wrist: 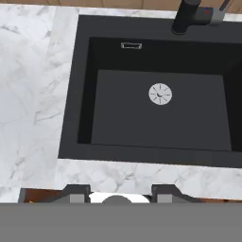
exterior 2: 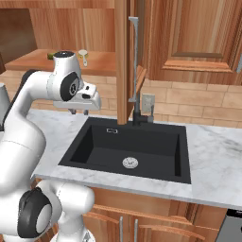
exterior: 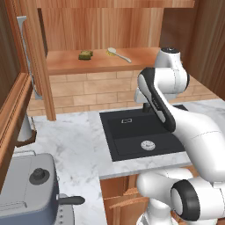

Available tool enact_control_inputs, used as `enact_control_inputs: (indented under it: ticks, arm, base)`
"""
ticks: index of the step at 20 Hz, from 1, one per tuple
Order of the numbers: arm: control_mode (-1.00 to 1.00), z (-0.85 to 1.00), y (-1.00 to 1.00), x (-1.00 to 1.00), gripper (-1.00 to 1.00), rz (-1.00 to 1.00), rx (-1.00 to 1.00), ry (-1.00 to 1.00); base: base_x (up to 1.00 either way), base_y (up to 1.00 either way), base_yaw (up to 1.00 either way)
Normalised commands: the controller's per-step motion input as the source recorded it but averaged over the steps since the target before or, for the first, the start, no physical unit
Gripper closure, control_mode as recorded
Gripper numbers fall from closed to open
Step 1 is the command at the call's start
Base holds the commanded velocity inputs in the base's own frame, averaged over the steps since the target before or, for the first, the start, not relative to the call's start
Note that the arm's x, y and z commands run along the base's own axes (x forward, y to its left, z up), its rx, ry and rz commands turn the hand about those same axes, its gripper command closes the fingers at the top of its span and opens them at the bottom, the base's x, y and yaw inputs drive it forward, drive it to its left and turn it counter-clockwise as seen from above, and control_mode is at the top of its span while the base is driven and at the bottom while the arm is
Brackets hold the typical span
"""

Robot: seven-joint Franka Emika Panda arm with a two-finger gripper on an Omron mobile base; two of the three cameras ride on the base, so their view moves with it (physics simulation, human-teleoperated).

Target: Locate and retrieve the sponge and dish brush from the cabinet. Place them next to the sink.

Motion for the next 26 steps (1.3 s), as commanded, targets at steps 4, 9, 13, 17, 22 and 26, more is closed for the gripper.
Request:
enact_control_inputs:
  ticks: [4, 9, 13, 17, 22, 26]
  arm:
    - [-1.00, 0.04, 0.11, -0.09, -1.00, 0.00, -0.01, -0.05]
    - [-1.00, 0.22, 0.26, -0.18, -1.00, 0.00, -0.06, -0.14]
    - [-1.00, 0.44, 0.08, -0.08, -1.00, 0.10, -0.02, -0.19]
    - [-1.00, 0.56, -0.01, -0.01, -1.00, 0.20, 0.02, -0.15]
    - [-1.00, 0.62, 0.10, -0.04, -1.00, 0.16, -0.02, -0.16]
    - [-1.00, 0.26, 0.13, 0.00, -1.00, 0.05, -0.11, -0.09]
  base:
    - [0.00, 0.00, 0.00]
    - [0.00, 0.00, 0.00]
    - [0.00, 0.00, 0.00]
    - [0.00, 0.00, 0.00]
    - [0.00, 0.00, 0.00]
    - [0.00, 0.00, 0.00]
